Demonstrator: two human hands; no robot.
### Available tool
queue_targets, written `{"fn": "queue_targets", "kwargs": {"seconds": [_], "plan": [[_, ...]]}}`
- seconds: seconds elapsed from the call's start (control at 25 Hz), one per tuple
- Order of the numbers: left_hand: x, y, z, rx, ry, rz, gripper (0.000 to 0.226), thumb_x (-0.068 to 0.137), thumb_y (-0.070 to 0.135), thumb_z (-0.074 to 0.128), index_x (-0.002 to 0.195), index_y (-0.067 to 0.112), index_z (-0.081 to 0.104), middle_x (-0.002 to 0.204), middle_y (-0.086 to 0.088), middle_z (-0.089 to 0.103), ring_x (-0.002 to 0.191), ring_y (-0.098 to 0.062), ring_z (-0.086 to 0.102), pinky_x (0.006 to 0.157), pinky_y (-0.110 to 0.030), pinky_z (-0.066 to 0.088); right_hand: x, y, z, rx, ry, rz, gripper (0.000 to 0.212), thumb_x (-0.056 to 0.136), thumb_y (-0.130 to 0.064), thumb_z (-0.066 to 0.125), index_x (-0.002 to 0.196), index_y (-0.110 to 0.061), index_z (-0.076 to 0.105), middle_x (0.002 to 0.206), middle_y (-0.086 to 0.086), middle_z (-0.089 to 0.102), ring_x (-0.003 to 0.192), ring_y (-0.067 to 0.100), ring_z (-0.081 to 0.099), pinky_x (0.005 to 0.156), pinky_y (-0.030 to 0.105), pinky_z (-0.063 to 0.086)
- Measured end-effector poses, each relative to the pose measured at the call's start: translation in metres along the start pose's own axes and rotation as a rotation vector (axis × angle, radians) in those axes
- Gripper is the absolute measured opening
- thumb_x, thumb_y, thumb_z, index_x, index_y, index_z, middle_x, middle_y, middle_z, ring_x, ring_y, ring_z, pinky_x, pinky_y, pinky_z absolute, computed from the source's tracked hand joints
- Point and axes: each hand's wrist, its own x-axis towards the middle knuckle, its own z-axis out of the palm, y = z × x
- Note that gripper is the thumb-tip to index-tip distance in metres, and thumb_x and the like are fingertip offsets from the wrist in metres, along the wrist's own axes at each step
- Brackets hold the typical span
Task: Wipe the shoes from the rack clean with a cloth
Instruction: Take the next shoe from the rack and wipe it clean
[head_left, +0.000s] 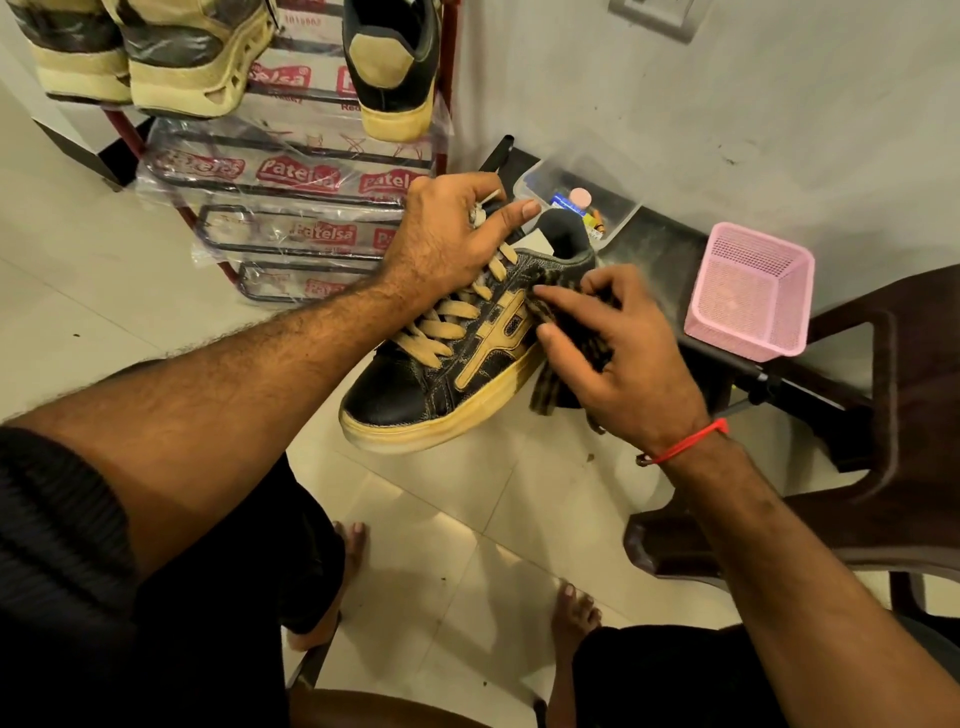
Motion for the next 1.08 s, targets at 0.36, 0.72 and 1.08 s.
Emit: {"fn": "queue_targets", "kwargs": {"seconds": [0.36, 0.72, 1.08], "plan": [[0.001, -0.001, 0.003, -0.003, -0.017, -0.024, 0.037, 0.094, 0.043, 0.068, 0.068, 0.018, 0.061, 0.055, 0.018, 0.049, 0.055, 0.005, 0.052, 0.053, -0.005, 0.032, -0.001, 0.007, 0.009, 0.099, 0.196, 0.054, 0.033, 0.089, -0.022, 0.070, 0.121, -0.016, 0.068, 0.106, 0.002, 0.061, 0.099, 0.015, 0.059, 0.086, 0.032, 0.055], [0.002, -0.002, 0.002, 0.039, -0.015, -0.036, 0.039, 0.095, 0.045, 0.067, 0.065, 0.022, 0.056, 0.052, 0.016, 0.046, 0.052, 0.005, 0.049, 0.052, -0.007, 0.030, -0.009, -0.017, 0.022, -0.137, -0.012, -0.312, 0.029, 0.087, -0.015, 0.063, 0.113, -0.004, 0.070, 0.123, 0.017, 0.060, 0.115, 0.030, 0.058, 0.095, 0.038, 0.054], [0.004, -0.004, 0.001, 0.051, -0.030, -0.018, 0.041, 0.094, 0.047, 0.066, 0.066, 0.018, 0.058, 0.055, 0.010, 0.051, 0.051, -0.001, 0.047, 0.052, -0.009, 0.032, -0.005, -0.004, 0.012, -0.239, 0.008, -0.309, 0.027, 0.088, -0.013, 0.059, 0.110, -0.005, 0.072, 0.115, 0.011, 0.068, 0.100, 0.031, 0.061, 0.084, 0.041, 0.055]]}}
